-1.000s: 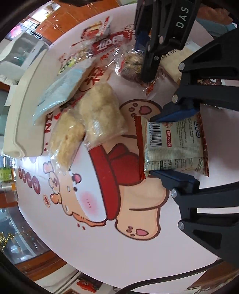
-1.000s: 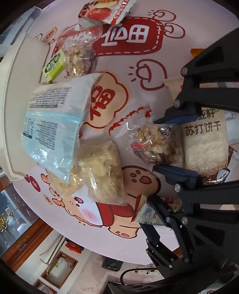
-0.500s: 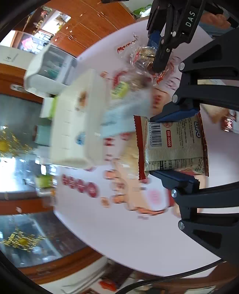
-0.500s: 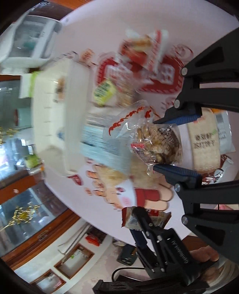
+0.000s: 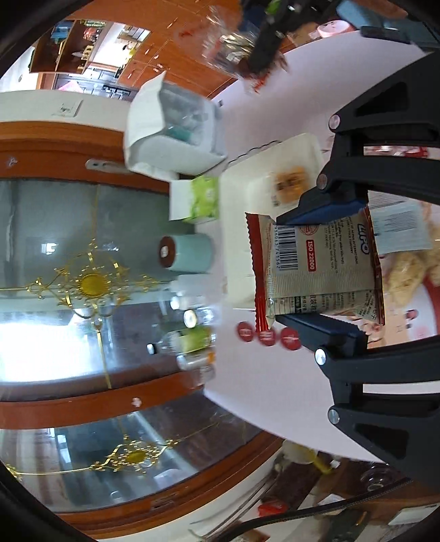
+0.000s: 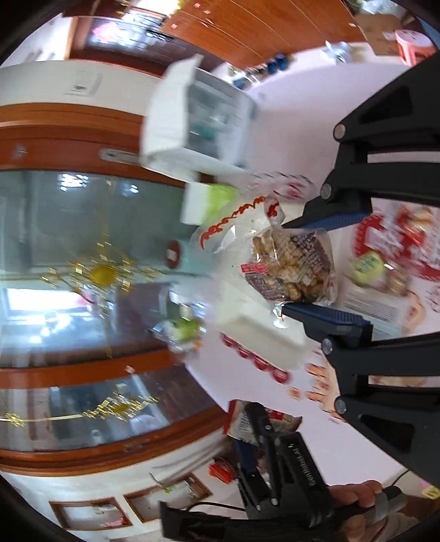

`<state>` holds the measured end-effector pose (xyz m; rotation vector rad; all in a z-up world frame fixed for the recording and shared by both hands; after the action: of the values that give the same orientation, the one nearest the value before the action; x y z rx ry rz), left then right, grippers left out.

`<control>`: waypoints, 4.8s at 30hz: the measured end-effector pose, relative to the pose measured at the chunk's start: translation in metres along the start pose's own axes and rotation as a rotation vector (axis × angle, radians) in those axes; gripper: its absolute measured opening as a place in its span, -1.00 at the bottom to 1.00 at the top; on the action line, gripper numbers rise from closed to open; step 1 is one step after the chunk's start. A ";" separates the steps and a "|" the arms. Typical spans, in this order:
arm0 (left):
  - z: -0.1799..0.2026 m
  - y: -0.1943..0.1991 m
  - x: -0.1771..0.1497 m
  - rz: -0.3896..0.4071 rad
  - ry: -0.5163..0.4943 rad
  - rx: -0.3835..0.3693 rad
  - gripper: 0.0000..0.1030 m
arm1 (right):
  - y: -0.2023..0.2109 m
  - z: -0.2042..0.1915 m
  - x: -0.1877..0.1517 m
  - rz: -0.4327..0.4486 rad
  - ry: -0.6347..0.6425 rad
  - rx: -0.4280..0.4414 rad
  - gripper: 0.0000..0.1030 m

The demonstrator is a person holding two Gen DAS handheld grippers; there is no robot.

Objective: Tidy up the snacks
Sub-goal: 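Carry both packets over the white tray and release them inside, then move both tools back from the tray to the remaining snacks, then grasp the clear puffed-snack bag with the left tool while the right tool grasps the light-blue bag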

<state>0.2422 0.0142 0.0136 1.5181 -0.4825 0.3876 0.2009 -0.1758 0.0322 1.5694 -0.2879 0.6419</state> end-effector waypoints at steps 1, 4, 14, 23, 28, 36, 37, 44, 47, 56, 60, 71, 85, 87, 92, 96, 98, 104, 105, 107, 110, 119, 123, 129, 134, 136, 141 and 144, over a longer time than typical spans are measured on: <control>0.001 0.000 0.009 0.001 0.000 0.000 -0.09 | 0.004 0.005 0.015 0.017 -0.004 -0.012 -0.21; 0.005 -0.006 0.038 0.001 0.005 0.012 -0.09 | 0.006 0.015 0.047 0.041 -0.017 -0.016 -0.21; 0.015 -0.069 0.085 -0.047 0.018 0.048 -0.08 | -0.066 0.026 0.104 -0.070 -0.016 0.006 -0.21; 0.026 -0.148 0.081 -0.181 0.027 0.049 -0.08 | -0.155 0.024 0.087 -0.238 -0.008 0.028 -0.20; 0.027 -0.189 0.074 -0.254 0.032 0.083 -0.08 | -0.191 0.020 0.081 -0.308 0.001 0.035 -0.20; 0.020 -0.223 0.063 -0.323 0.060 0.113 0.25 | -0.232 0.017 0.071 -0.379 0.006 0.049 -0.18; 0.018 -0.224 0.062 -0.323 0.071 0.113 0.55 | -0.234 0.017 0.070 -0.382 0.004 0.054 -0.18; 0.004 -0.225 0.059 -0.344 0.134 0.043 0.77 | -0.241 0.024 0.069 -0.392 -0.052 0.082 -0.07; 0.005 -0.221 0.057 -0.329 0.128 0.045 0.77 | -0.240 0.026 0.068 -0.383 -0.062 0.085 -0.05; 0.007 -0.210 0.051 -0.329 0.135 0.017 0.77 | -0.233 0.033 0.064 -0.386 -0.106 0.110 -0.01; 0.011 -0.199 0.048 -0.312 0.118 0.027 0.77 | -0.226 0.033 0.060 -0.384 -0.115 0.115 -0.01; 0.017 -0.138 0.032 -0.237 0.055 0.034 0.77 | -0.184 0.026 0.052 -0.336 -0.115 0.120 -0.01; -0.008 -0.054 -0.019 -0.173 -0.102 -0.066 0.77 | -0.073 -0.003 -0.003 -0.233 -0.138 0.075 0.00; -0.013 -0.048 -0.034 -0.174 -0.130 -0.080 0.77 | -0.060 -0.008 -0.015 -0.218 -0.147 0.061 0.09; -0.027 -0.049 -0.071 -0.199 -0.175 -0.111 0.77 | -0.040 -0.028 -0.050 -0.199 -0.177 0.051 0.25; -0.040 -0.062 -0.099 -0.234 -0.196 -0.114 0.77 | -0.043 -0.045 -0.074 -0.214 -0.172 0.038 0.34; -0.047 -0.072 -0.109 -0.263 -0.185 -0.124 0.77 | -0.050 -0.053 -0.084 -0.233 -0.163 0.046 0.42; -0.071 -0.108 -0.132 -0.336 -0.105 -0.121 0.77 | -0.091 -0.072 -0.107 -0.297 -0.168 0.080 0.67; -0.074 -0.114 -0.135 -0.343 -0.089 -0.116 0.77 | -0.098 -0.074 -0.109 -0.308 -0.170 0.078 0.74; -0.078 -0.125 -0.140 -0.351 -0.060 -0.102 0.77 | -0.118 -0.078 -0.114 -0.326 -0.170 0.073 0.87; -0.085 -0.143 -0.147 -0.362 -0.003 -0.081 0.77 | -0.150 -0.083 -0.117 -0.369 -0.163 0.087 0.95; -0.095 -0.186 -0.160 -0.406 0.176 -0.057 0.77 | -0.220 -0.083 -0.121 -0.457 -0.174 0.091 1.00; -0.096 -0.198 -0.160 -0.420 0.233 -0.050 0.77 | -0.242 -0.084 -0.126 -0.504 -0.164 0.075 1.00; -0.094 -0.212 -0.161 -0.446 0.291 -0.059 0.77 | -0.261 -0.077 -0.131 -0.547 -0.194 0.121 1.00; -0.084 -0.221 -0.161 -0.467 0.324 -0.068 0.77 | -0.267 -0.071 -0.133 -0.561 -0.201 0.153 1.00; -0.079 -0.224 -0.161 -0.478 0.333 -0.073 0.77 | -0.269 -0.069 -0.136 -0.579 -0.190 0.160 1.00; -0.065 -0.232 -0.163 -0.503 0.352 -0.070 0.77 | -0.264 -0.061 -0.146 -0.597 -0.145 0.178 0.81; -0.057 -0.237 -0.166 -0.529 0.361 -0.070 0.77 | -0.258 -0.055 -0.152 -0.594 -0.134 0.177 0.78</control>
<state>0.2294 0.0748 -0.2750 1.4052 0.1899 0.2165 0.2066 -0.1214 -0.2672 1.7593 0.1445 0.1001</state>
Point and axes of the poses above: each gripper's, at about its wrist camera, not at the fingertips, and y roughly against the way its jaws point, z to its right, x to its top, the point moved 3 cm from there along -y, roughly the way its jaws point, and after that the axes turned 15 degrees about -z, right-handed, at the moved point
